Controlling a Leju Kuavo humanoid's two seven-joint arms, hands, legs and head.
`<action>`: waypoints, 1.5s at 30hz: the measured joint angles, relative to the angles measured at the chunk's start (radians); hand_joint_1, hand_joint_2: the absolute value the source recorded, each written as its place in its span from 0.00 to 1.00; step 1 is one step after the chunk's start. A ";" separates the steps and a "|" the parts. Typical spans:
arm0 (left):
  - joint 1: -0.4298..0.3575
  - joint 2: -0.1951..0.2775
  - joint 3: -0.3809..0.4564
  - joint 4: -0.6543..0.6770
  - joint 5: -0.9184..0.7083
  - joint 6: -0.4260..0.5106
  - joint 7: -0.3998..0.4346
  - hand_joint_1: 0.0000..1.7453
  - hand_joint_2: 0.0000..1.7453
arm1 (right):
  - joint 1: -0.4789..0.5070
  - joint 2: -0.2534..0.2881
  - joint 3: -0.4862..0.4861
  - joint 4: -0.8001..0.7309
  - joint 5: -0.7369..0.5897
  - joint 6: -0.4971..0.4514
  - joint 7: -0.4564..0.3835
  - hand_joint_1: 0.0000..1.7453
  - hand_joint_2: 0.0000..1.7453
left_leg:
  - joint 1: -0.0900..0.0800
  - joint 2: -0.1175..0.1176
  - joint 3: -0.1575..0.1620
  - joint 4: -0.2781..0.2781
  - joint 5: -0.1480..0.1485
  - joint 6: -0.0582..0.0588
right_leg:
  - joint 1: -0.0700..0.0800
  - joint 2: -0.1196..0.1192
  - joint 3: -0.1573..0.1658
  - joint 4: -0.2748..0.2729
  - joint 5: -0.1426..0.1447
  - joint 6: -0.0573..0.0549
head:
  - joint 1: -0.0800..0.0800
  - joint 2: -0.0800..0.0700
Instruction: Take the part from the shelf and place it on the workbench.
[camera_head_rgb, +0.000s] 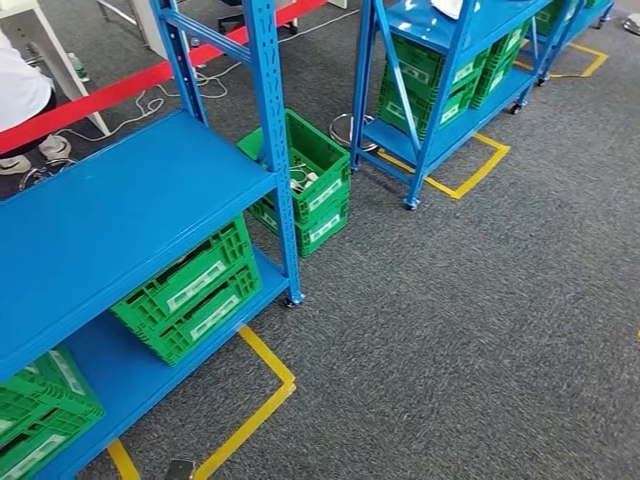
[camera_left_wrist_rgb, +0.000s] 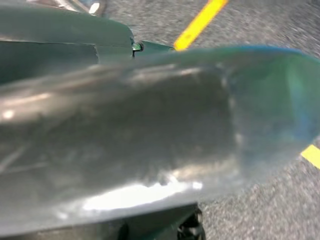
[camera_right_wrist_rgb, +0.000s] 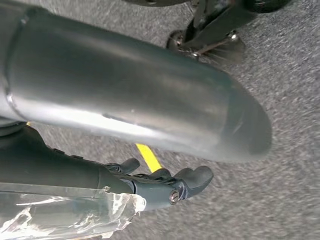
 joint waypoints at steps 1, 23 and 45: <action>-0.001 -0.001 0.001 0.000 0.000 -0.001 0.010 0.00 0.00 | 0.000 0.000 0.000 0.000 0.001 -0.003 0.000 0.00 0.00 | 0.000 -0.014 -0.003 0.003 0.001 -0.005 | -0.005 0.025 0.028 -0.063 0.021 0.000 | 0.000 0.000; 0.004 -0.004 0.039 0.000 0.000 0.007 0.011 0.00 0.00 | 0.001 0.002 0.000 0.000 0.034 -0.011 0.001 0.00 0.00 | -0.012 0.117 0.010 -0.012 -0.005 0.008 | 0.014 -0.115 0.042 -0.061 -0.019 -0.009 | -0.006 0.000; 0.015 0.020 0.093 0.000 0.015 0.007 0.030 0.00 0.00 | -0.003 0.007 0.049 0.005 0.091 -0.030 0.010 0.00 0.00 | -0.003 0.093 -0.097 0.191 -0.062 -0.047 | -0.003 -0.101 0.055 -0.122 0.035 -0.046 | -0.012 0.000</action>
